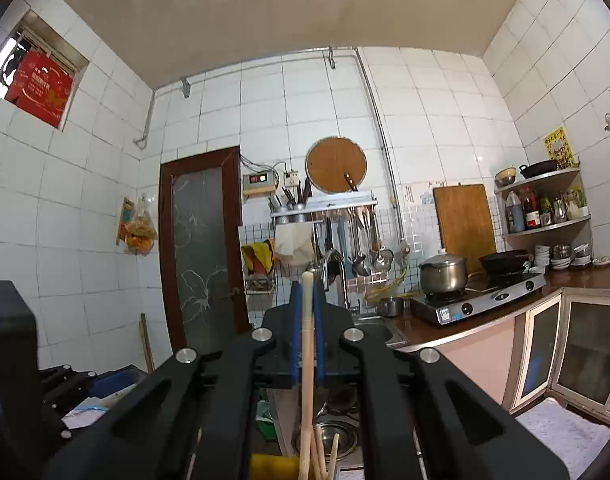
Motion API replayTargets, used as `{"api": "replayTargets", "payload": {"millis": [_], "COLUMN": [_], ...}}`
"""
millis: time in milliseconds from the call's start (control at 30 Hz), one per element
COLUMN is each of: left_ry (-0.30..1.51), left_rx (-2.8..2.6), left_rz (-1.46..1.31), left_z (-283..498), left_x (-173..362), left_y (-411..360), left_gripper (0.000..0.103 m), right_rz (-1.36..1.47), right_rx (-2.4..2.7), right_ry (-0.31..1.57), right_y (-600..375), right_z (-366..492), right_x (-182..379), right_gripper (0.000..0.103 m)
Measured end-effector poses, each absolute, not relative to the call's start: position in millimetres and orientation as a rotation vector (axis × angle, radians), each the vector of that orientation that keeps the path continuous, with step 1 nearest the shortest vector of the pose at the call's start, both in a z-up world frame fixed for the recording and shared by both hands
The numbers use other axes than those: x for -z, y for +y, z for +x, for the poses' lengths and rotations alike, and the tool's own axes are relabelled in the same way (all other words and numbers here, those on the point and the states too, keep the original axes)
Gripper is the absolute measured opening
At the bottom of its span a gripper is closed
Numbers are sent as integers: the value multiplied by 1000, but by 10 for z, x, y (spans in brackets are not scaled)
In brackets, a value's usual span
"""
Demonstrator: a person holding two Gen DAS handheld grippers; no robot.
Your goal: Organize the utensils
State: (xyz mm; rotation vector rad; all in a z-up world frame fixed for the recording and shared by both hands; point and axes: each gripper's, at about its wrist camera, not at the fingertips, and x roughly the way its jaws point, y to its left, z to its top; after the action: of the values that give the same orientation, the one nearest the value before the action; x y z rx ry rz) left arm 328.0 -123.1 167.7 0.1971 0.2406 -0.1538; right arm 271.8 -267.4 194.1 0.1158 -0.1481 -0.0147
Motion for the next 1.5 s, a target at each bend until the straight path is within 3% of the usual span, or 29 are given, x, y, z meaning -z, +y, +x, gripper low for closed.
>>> {"api": "replayTargets", "payload": {"millis": [300,333,400,433,600,667,733,900,1267,1500], "left_ry": [302,315,325,322,286,250,204,190,326,274], "left_rx": [169,174,177,175,164,150,127,157,181,94], "left_rz": [189,188,195,194,163,144,121,71,137,72], "left_z": [3411,3413,3355,3307,2918,2674,2411,1687,475,199], "left_x": [-1477,-1489,-1539,-1570,-1885,-2046,-2161,-2113,-890,-476], "left_y": [-1245,-1247,-1237,-1223,-1057,-932,-796,-463,-201,9], "left_gripper": [36,36,43,52,69,87,98,98,98,98], "right_rz": [118,110,94,90,49,38,36,65,86,72], "right_rx": [-22,-16,8,17,94,108,114,104,72,42], "right_ry": [41,70,114,117,131,121,111,135,214,267], "right_y": [-2806,-2815,-2825,-2838,-2905,-2927,-2948,-2912,-2581,-2415], "right_z": [3186,3209,3210,3171,2795,2555,2288,1504,278,25], "right_x": [-1355,-1332,-1334,-1355,-1607,-1715,-1796,-1760,-814,-328], "right_gripper": [9,15,64,64,66,75,83,97,98,98]}}
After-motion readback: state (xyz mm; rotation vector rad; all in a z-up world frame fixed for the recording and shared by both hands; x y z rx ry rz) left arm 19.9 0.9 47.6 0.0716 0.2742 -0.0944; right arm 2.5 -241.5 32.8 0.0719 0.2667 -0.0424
